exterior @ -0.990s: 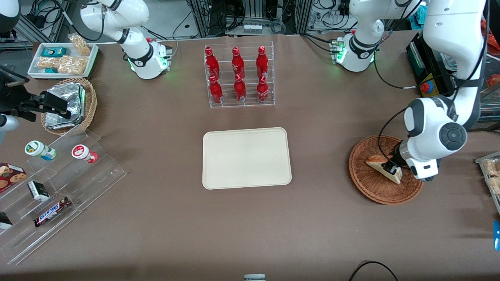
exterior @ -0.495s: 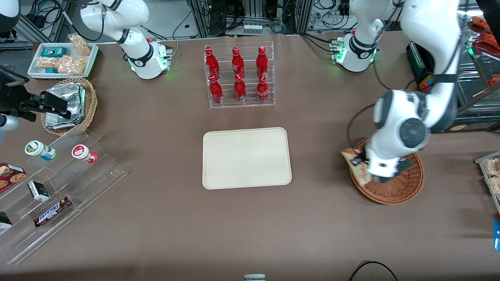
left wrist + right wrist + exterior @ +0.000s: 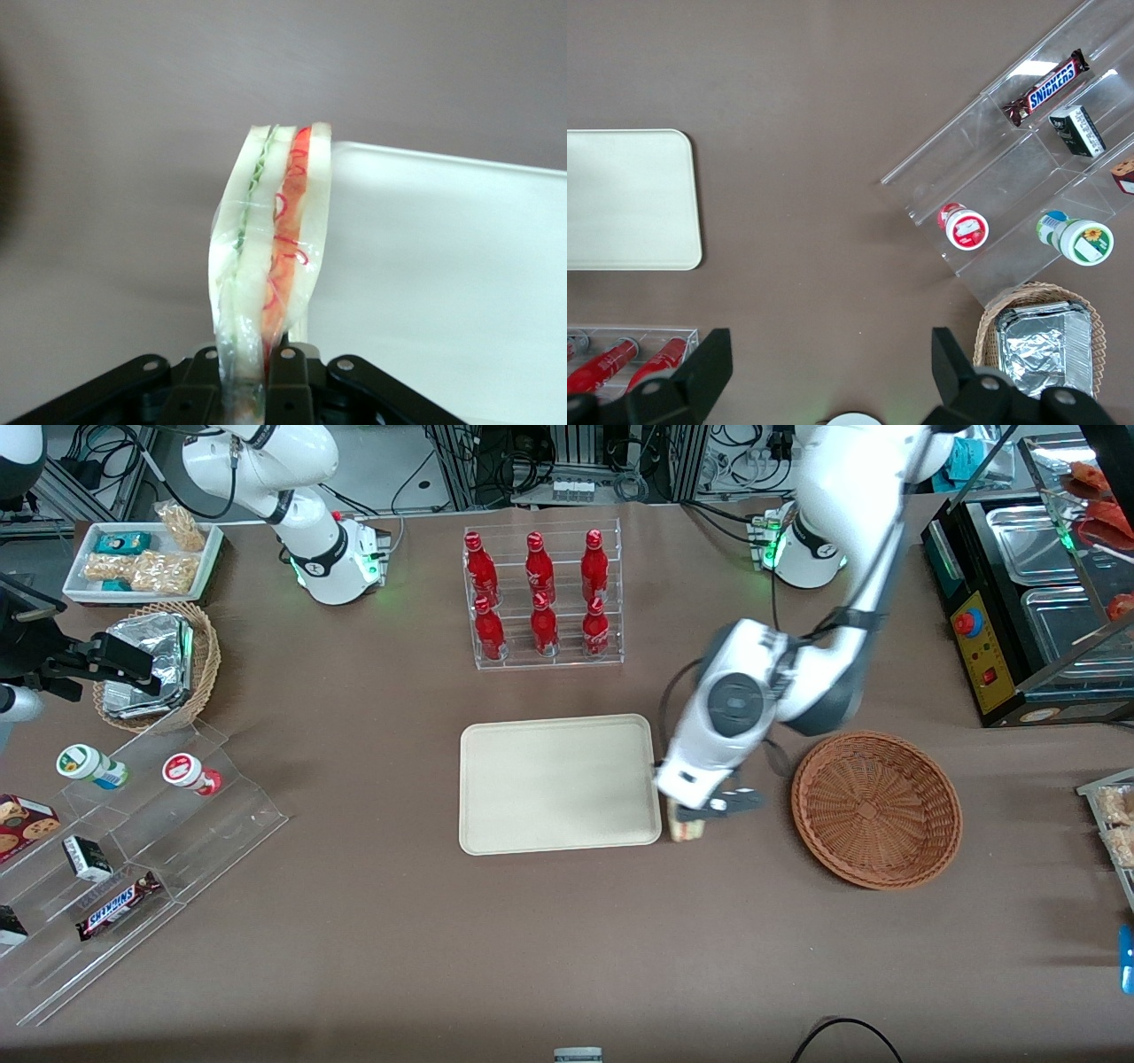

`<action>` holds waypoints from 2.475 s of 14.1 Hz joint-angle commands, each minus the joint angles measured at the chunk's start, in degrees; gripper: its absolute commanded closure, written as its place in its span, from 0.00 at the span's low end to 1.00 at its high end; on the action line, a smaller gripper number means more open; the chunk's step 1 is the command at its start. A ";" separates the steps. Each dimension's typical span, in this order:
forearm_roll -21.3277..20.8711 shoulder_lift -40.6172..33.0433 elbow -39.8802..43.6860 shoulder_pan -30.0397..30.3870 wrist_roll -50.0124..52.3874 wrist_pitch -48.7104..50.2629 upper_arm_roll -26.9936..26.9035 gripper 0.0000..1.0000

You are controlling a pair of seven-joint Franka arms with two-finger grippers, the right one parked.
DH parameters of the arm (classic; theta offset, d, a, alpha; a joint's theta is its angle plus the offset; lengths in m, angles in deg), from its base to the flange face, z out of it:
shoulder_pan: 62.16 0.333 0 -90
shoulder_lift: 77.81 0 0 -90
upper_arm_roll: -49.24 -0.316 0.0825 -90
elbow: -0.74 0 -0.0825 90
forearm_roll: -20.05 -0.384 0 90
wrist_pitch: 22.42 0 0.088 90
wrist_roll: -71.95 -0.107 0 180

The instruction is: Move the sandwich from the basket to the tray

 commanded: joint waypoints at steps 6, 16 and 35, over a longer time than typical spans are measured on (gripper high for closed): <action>0.67 15.46 19.34 -12.07 13.17 0.98 -0.76 0.97; -0.21 16.62 20.23 -15.95 18.63 -1.05 -1.11 0.00; -2.40 -14.49 1.69 13.23 -11.68 22.76 -1.55 0.00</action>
